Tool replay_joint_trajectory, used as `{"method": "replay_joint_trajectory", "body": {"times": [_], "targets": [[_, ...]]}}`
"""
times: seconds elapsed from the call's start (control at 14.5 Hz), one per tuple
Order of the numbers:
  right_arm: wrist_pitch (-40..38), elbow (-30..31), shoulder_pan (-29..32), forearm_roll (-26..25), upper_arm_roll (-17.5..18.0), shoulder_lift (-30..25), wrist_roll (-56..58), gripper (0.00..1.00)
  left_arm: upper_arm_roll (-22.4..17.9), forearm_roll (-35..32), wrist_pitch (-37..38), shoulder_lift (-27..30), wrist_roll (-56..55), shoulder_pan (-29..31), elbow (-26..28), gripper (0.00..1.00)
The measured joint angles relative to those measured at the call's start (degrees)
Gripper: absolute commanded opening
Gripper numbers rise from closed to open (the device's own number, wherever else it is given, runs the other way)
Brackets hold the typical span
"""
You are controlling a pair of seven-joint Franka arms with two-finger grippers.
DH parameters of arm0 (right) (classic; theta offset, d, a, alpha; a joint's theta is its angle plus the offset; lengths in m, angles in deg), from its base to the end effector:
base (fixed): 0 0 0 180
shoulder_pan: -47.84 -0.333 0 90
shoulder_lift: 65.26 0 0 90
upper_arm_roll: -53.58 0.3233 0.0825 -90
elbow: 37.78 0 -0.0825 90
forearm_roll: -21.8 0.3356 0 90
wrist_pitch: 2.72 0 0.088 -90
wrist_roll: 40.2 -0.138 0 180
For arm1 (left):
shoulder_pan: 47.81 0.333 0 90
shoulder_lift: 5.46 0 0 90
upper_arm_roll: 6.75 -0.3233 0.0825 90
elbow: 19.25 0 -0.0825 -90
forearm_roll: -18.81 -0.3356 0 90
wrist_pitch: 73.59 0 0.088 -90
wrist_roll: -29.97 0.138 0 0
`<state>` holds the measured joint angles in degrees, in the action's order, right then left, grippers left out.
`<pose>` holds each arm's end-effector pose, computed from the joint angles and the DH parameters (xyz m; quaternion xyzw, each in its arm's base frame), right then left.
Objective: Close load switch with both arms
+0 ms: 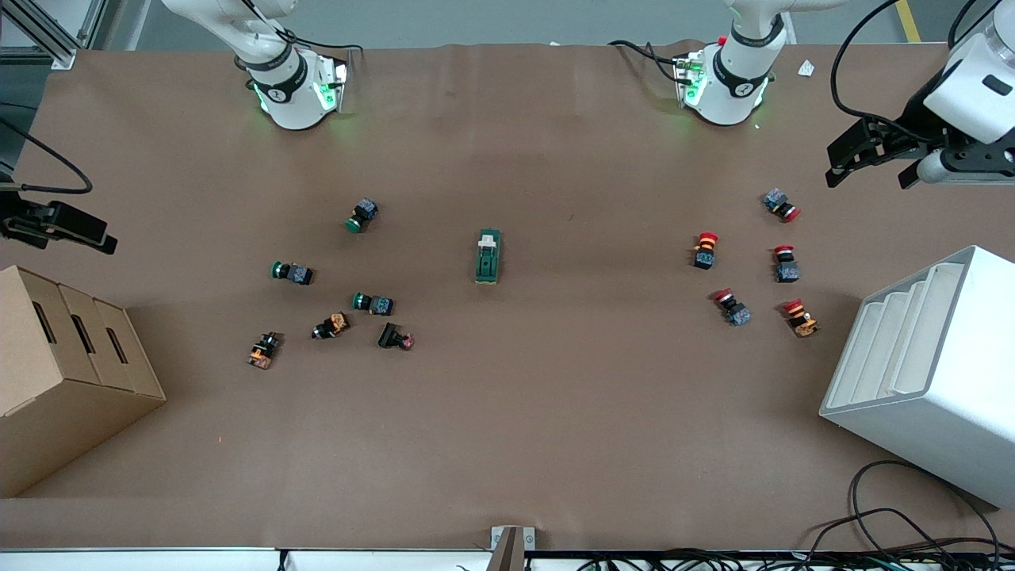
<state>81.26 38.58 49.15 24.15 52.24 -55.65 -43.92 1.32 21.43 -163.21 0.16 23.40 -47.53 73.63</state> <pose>0.5472 -0.0181 0.6030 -0.9982 0.0536 0.0175 0.0183 0.4699 -0.0744 0.6266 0.9996 -0.0111 0.0180 0.0184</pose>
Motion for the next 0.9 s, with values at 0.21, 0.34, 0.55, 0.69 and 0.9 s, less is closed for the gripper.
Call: {"method": "replay_joint_trajectory", "body": {"times": [0.21,0.34,0.55,0.69,0.9], "targets": [[-0.18,0.04,-0.01,-0.13,0.02,0.0,0.14,1.0,0.12,0.0,0.0,0.0,0.0,-0.07,-0.03,1.0],[-0.59,0.12,-0.01,-0.29,0.02,0.0,0.25,1.0,0.13,0.0,0.0,-0.18,0.03,-0.14,-0.37,1.0],[-0.76,0.15,-0.07,-1.11,0.06,0.0,0.39,1.0,1.21,0.0,-0.05,-2.67,0.04,-0.47,-3.06,1.0],[-0.74,0.16,-0.74,-2.52,0.17,0.0,0.58,1.0,3.16,0.0,-1.73,-4.9,-0.06,-0.78,-4.11,1.0],[-0.73,0.16,-1.38,-3.16,0.26,-0.22,0.58,1.0,7.84,0.0,-5.68,-8.55,-1.92,-1.67,-4.19,1.0]]}}
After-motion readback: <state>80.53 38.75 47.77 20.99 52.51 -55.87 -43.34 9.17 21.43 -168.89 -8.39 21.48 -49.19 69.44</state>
